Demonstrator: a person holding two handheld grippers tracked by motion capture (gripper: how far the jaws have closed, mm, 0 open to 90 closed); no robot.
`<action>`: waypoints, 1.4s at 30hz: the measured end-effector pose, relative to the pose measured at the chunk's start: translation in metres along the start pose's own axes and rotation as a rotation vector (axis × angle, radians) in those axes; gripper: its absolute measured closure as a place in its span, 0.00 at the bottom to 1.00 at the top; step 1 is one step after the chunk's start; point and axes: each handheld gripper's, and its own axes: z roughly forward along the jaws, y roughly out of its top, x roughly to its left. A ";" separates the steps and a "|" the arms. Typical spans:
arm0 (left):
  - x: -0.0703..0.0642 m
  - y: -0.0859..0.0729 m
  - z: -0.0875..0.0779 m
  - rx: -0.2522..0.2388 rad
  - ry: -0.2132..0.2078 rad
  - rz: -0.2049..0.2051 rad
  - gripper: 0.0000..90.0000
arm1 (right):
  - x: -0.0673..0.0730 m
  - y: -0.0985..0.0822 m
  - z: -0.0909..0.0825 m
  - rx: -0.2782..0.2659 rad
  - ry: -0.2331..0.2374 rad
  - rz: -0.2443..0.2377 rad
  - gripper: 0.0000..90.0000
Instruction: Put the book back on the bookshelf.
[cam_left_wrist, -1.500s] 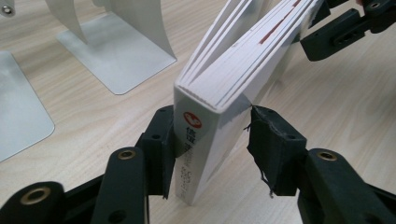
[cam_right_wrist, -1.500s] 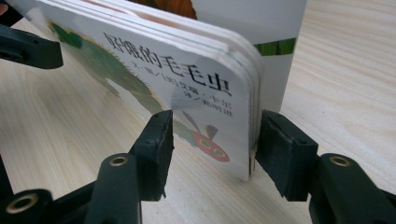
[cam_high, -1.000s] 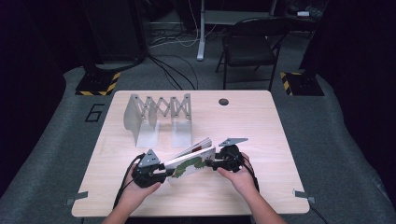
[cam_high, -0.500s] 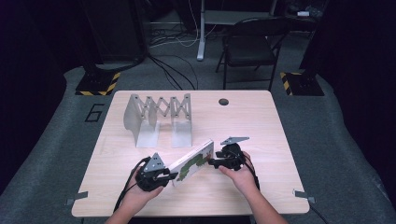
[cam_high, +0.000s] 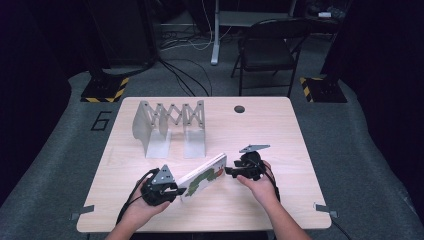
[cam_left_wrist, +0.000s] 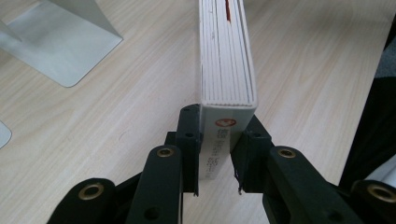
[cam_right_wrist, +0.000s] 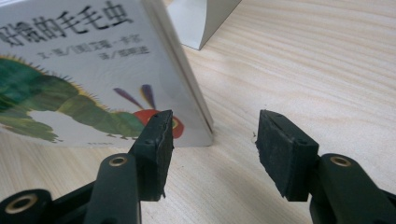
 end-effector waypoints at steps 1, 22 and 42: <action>0.000 0.000 0.000 0.000 0.000 0.000 0.82 | 0.000 0.000 0.000 0.000 0.000 0.000 0.51; -0.007 -0.010 -0.022 0.048 0.050 -0.039 0.77 | 0.005 0.003 -0.001 0.021 0.004 0.010 0.51; 0.000 0.016 -0.003 0.055 0.028 -0.095 0.70 | 0.004 0.002 0.000 0.022 0.011 0.016 0.51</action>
